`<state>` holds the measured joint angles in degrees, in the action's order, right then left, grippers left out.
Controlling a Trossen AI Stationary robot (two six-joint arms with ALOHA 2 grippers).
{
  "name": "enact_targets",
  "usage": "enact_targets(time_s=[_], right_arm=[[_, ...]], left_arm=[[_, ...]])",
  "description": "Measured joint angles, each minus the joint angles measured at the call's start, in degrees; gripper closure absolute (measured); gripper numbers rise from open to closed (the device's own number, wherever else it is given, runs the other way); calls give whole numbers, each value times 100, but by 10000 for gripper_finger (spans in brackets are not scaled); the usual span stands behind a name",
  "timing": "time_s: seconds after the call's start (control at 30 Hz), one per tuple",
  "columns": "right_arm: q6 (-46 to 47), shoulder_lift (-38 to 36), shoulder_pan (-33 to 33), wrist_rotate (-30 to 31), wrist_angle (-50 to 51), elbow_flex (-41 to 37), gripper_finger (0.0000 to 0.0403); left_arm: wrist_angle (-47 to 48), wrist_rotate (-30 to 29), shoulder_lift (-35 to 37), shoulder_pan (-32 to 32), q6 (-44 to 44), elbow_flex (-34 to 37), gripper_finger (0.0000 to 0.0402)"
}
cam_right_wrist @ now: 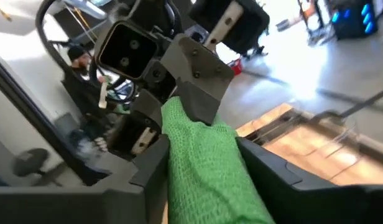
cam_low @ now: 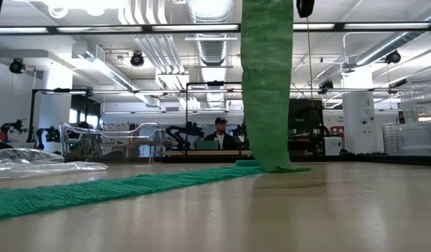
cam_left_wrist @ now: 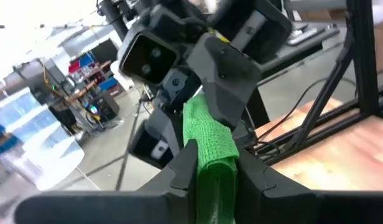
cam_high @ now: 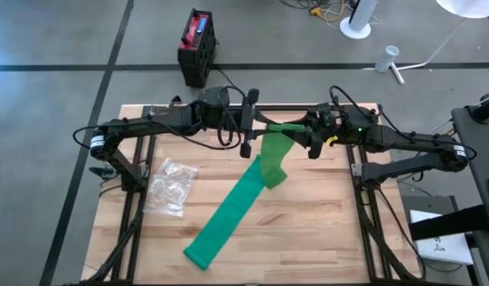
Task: Roll bandage
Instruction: Roll the green bandage
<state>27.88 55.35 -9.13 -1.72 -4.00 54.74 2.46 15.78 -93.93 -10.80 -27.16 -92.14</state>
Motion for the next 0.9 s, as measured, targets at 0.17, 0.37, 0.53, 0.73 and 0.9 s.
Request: enact_targets(time_s=[0.17,0.37,0.53,0.73,0.9], right_arm=[[-675,22,0,171,-124,-4,324],[-1363,17,-2,221,-315,-4,363],[-2219,13,24,219,-516,-4,363],[-3234,31,104,488,-622,-22,359],[-3577,31,111,492,-663,-42,360]], left_arm=[[-13,-3,13,-51,957,0,279],[35,153,57,-214,2610,2,180],[-40,1006,57,-484,3858,4,117],[-88,1153,33,-565,4440,4,103],[-206,1273,33,-571,4503,4,118]])
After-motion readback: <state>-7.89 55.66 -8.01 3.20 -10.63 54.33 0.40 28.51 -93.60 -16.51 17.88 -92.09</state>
